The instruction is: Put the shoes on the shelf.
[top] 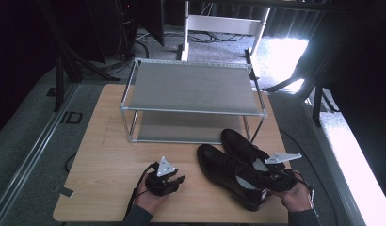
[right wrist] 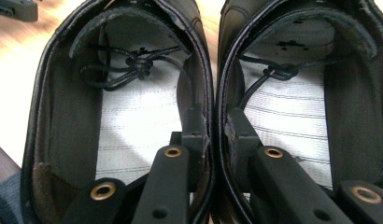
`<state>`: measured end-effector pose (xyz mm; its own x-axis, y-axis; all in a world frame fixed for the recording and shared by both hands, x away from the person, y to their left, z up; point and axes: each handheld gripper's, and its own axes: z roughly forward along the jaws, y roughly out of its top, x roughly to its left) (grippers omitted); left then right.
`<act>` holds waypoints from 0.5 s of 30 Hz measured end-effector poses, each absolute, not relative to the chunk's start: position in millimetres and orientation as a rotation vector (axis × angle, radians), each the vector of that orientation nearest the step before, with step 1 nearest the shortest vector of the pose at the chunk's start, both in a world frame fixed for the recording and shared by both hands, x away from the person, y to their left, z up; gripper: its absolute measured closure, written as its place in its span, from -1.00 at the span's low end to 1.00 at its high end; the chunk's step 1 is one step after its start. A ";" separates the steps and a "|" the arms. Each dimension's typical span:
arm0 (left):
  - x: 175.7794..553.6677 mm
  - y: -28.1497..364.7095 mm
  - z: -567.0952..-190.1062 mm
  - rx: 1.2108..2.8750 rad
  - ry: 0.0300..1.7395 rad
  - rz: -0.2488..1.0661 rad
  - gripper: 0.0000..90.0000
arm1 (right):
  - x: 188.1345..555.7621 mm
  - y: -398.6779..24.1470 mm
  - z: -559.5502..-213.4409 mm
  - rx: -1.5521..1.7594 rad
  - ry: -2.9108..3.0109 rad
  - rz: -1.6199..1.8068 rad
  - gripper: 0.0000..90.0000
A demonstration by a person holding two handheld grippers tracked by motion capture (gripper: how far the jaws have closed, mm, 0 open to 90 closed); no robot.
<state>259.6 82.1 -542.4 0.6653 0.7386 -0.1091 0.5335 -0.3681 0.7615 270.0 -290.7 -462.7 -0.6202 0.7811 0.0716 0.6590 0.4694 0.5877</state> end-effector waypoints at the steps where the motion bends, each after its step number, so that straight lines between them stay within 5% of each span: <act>1: 259.1 81.5 -541.6 2.065 0.980 0.323 0.33 | 272.5 -288.7 -461.1 1.239 2.512 0.874 0.79; 15: 253.7 73.8 -529.4 2.045 0.940 0.341 0.32 | 295.8 -259.3 -448.3 1.180 2.532 0.889 0.79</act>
<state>253.7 73.8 -529.4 0.6821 0.7254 -0.0926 0.4976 -0.3676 0.7856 295.8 -259.3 -448.3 -0.6575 0.7510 0.0608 0.6242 0.4977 0.6022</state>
